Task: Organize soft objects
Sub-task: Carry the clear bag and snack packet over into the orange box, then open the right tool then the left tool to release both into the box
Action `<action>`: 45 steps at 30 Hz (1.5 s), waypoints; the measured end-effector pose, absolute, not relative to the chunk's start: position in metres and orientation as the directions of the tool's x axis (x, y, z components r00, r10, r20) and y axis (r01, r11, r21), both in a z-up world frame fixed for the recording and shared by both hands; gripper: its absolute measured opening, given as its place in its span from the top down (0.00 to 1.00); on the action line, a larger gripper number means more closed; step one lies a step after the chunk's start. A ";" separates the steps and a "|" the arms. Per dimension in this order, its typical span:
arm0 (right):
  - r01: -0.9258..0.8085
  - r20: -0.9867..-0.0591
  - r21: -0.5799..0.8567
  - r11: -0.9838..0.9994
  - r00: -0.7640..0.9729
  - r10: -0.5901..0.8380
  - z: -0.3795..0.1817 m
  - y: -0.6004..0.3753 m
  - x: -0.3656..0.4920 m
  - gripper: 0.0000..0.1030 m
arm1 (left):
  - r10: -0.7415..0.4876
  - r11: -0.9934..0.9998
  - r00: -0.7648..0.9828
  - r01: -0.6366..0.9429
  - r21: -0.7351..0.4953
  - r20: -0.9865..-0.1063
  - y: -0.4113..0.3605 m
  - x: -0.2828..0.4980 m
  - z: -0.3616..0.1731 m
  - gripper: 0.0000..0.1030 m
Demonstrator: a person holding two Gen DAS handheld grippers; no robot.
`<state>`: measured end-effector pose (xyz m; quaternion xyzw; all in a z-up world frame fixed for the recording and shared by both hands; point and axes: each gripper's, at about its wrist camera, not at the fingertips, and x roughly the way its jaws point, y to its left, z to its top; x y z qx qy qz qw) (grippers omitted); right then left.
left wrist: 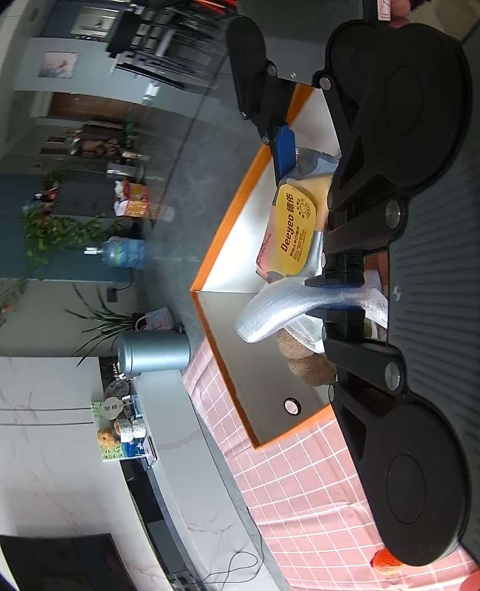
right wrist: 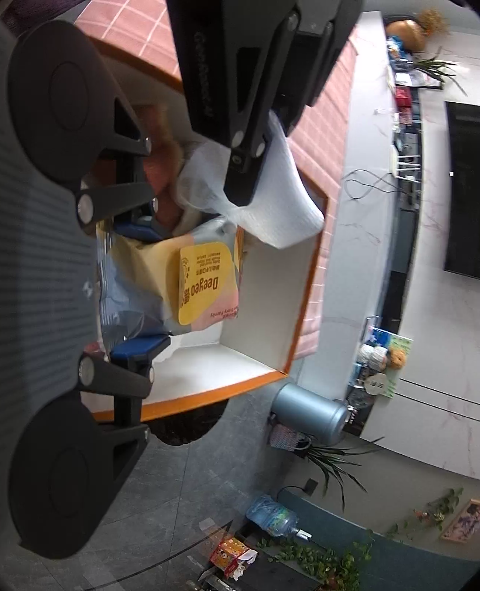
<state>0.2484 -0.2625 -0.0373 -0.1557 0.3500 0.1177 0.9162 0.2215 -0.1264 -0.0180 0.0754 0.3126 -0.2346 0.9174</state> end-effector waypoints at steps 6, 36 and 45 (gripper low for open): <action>-0.334 -0.713 -0.203 0.920 0.695 0.095 -0.045 -0.261 0.259 0.50 | -0.388 0.860 0.656 0.510 0.001 -0.647 -0.133 0.230 -0.030 0.93; -0.389 -0.728 -0.371 0.843 0.685 -0.004 -0.042 -0.251 0.256 0.22 | -0.307 0.851 0.651 0.514 0.105 -0.694 -0.133 0.227 -0.034 0.22; -0.391 -0.688 -0.459 0.798 0.725 -0.040 -0.026 -0.248 0.239 0.09 | -0.250 0.862 0.697 0.477 0.174 -0.672 -0.123 0.217 -0.013 0.14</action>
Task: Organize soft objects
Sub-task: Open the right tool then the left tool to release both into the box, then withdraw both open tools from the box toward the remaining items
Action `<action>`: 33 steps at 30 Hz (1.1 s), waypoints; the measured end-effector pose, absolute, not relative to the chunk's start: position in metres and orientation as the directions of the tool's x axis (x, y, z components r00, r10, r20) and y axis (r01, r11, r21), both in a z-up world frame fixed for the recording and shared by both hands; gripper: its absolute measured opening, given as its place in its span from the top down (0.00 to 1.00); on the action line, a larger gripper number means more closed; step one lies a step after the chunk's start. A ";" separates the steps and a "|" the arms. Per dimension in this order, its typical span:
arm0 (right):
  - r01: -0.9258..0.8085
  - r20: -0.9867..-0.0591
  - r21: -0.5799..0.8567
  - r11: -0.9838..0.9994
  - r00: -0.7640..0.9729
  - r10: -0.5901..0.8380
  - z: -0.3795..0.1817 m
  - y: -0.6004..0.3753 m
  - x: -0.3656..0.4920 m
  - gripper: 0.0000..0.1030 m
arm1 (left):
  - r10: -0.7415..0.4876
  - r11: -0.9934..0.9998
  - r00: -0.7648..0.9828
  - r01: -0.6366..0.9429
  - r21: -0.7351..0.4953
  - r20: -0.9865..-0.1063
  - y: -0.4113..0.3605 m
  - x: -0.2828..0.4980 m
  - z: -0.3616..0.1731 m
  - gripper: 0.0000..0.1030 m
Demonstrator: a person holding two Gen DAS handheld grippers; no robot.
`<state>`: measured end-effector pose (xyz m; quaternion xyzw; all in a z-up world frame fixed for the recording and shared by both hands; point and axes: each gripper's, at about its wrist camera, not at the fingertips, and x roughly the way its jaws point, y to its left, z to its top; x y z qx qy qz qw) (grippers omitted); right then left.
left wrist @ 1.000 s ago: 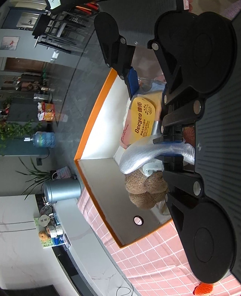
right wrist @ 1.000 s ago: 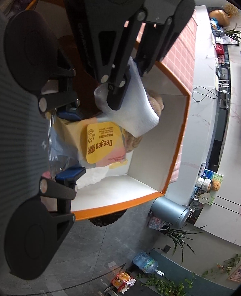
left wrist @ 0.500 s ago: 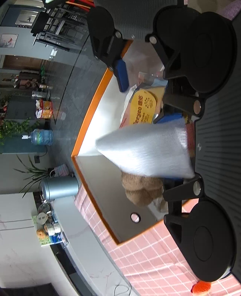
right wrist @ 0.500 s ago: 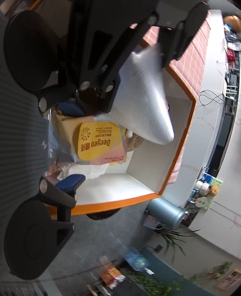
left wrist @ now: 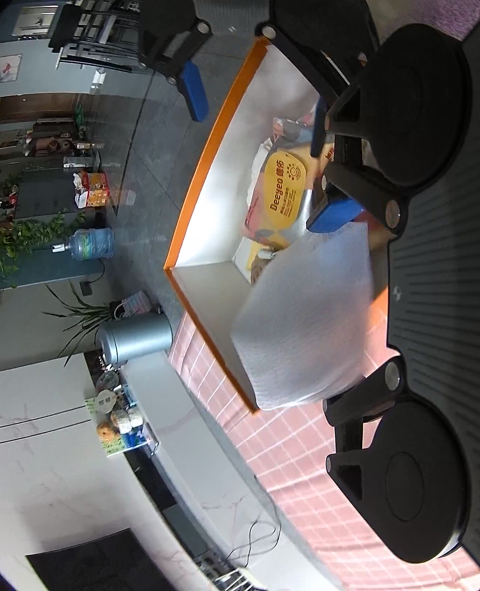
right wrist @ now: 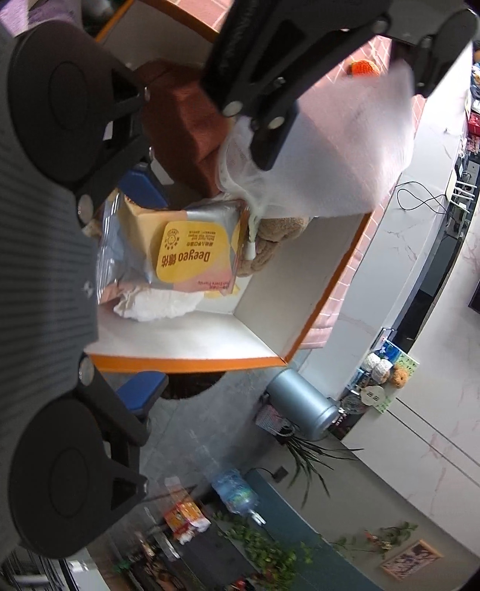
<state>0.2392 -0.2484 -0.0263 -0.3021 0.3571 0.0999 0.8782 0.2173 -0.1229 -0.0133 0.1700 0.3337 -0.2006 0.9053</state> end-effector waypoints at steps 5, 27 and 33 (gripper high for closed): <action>-0.381 -0.662 -0.496 0.781 0.748 -0.056 -0.014 -0.247 0.231 0.06 | -0.221 0.866 0.743 0.447 0.224 -0.632 -0.117 0.208 -0.003 0.14; -0.268 -0.582 -0.387 0.882 0.813 -0.008 0.030 -0.242 0.200 0.03 | -0.333 0.935 0.794 0.348 -0.071 -0.509 -0.045 0.177 0.027 0.14; -0.268 -0.617 -0.397 0.878 0.786 -0.039 0.011 -0.223 0.199 0.03 | -0.318 0.945 0.799 0.307 -0.108 -0.510 -0.023 0.169 0.021 0.14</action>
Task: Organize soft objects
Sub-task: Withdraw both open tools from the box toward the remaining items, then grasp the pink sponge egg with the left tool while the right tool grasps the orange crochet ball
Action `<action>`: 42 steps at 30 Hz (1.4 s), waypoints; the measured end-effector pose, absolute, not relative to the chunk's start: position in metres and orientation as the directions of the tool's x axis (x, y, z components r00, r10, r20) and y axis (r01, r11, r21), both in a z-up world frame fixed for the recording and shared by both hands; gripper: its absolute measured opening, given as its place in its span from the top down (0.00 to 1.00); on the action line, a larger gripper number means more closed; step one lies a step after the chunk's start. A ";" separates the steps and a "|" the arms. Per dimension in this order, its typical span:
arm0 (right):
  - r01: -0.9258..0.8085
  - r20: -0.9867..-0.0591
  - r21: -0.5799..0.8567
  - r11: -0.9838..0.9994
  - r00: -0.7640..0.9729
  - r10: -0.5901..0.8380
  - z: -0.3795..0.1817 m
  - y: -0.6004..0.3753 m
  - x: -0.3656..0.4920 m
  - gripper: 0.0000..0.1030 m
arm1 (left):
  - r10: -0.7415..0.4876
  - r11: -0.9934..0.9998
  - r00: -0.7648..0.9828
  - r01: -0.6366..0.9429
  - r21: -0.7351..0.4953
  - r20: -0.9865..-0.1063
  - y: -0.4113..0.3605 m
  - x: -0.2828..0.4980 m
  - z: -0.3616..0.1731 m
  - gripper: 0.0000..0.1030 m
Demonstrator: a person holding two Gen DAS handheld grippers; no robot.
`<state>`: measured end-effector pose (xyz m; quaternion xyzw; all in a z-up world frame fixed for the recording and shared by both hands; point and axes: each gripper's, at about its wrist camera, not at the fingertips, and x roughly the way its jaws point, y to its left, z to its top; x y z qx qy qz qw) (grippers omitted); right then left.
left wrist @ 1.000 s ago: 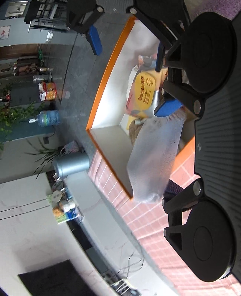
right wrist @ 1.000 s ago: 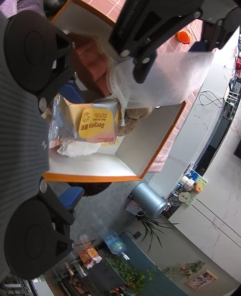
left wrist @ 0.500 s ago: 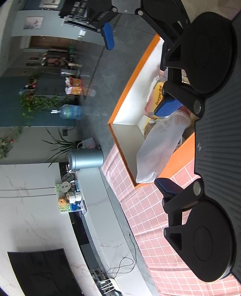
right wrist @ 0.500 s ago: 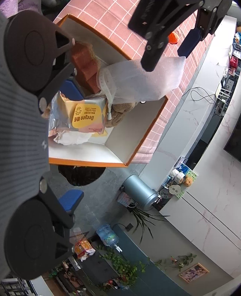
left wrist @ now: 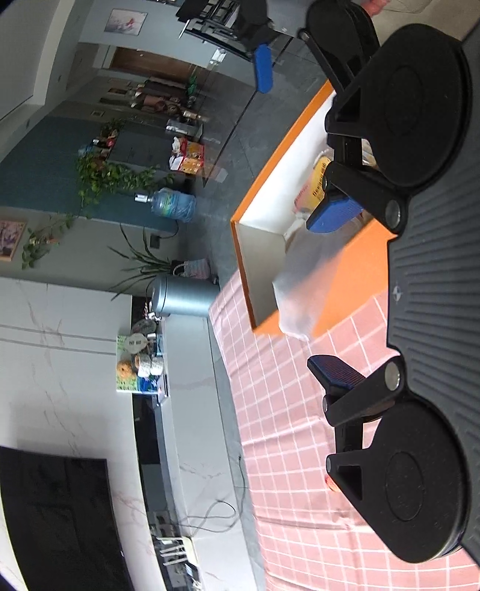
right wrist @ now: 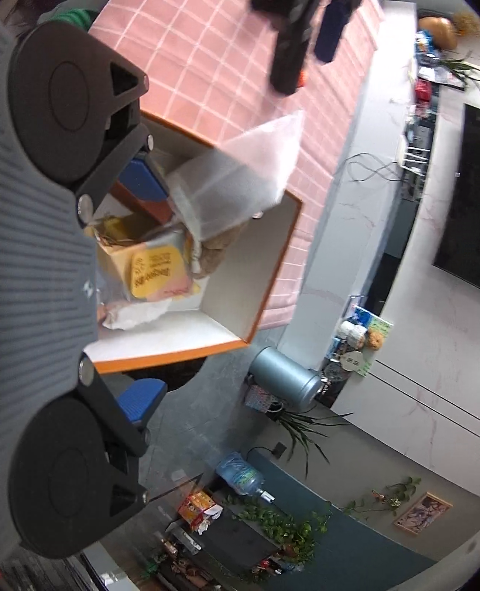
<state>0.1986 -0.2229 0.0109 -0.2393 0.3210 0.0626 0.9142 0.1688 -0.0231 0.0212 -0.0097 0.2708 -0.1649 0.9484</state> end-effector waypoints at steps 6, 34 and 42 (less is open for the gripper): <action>-0.302 -0.684 -0.396 0.867 0.727 -0.060 -0.008 -0.220 0.199 0.03 | -0.301 0.953 0.805 0.270 -0.136 -0.512 -0.001 0.157 0.015 0.14; -0.476 -0.484 -0.045 0.878 0.779 0.398 -0.009 -0.075 0.195 0.03 | -0.072 0.974 0.889 -0.034 -0.223 -0.453 0.141 0.128 -0.025 0.14; -0.480 -0.540 -0.004 0.877 0.740 0.402 -0.042 -0.030 0.226 0.11 | 0.024 0.965 0.839 -0.162 -0.208 -0.543 0.168 0.140 -0.057 0.14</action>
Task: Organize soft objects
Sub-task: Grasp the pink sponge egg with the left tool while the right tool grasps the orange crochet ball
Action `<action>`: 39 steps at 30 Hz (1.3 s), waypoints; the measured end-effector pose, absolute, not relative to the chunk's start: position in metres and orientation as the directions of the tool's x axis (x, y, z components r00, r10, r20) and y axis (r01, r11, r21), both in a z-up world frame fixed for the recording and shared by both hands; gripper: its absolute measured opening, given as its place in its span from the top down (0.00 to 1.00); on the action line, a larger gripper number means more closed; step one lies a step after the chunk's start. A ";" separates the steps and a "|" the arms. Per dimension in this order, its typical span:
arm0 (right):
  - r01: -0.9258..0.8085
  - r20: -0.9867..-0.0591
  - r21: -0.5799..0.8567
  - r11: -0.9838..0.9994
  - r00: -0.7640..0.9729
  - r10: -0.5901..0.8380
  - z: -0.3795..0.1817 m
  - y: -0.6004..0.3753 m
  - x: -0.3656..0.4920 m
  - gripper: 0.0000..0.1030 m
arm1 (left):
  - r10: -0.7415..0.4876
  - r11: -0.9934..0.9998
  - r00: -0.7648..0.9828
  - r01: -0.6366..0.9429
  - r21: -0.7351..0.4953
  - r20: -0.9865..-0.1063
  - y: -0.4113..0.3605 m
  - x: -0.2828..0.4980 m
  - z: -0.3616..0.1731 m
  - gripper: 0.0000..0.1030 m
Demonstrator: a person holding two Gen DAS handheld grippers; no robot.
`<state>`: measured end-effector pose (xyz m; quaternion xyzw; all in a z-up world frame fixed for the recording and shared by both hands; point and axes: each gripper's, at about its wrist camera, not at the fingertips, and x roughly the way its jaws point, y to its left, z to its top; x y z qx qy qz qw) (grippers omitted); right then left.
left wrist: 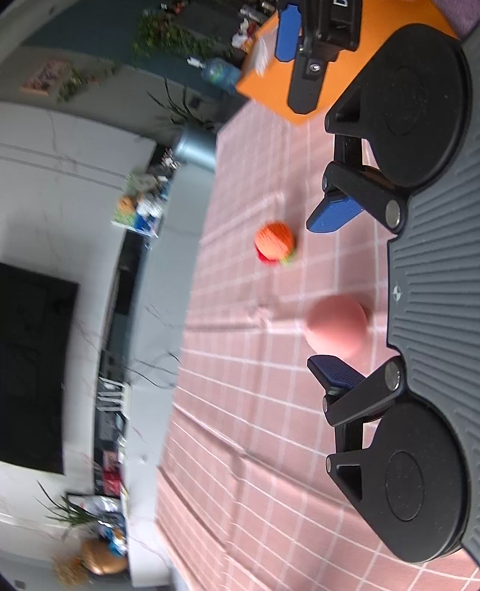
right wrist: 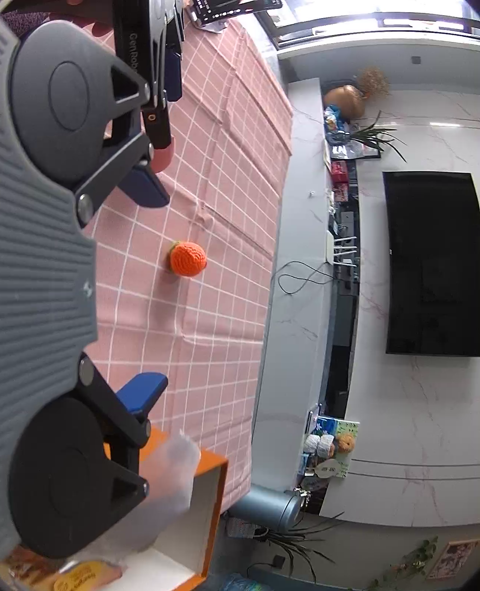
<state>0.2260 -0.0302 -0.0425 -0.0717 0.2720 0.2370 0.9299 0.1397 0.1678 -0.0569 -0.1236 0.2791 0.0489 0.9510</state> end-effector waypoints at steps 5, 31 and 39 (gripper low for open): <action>-0.504 -0.564 -0.020 0.863 0.718 0.407 -0.059 -0.008 0.245 0.14 | 0.050 0.955 0.809 -0.211 -0.210 -0.586 0.179 0.151 -0.077 0.14; -0.546 -0.599 -0.082 0.834 0.695 0.397 -0.105 0.072 0.328 0.42 | 0.059 0.948 0.796 -0.233 -0.216 -0.602 0.191 0.191 -0.081 0.49; -0.547 -0.613 -0.071 0.834 0.684 0.396 -0.113 0.077 0.335 0.52 | 0.052 0.948 0.787 -0.233 -0.217 -0.615 0.193 0.195 -0.086 0.49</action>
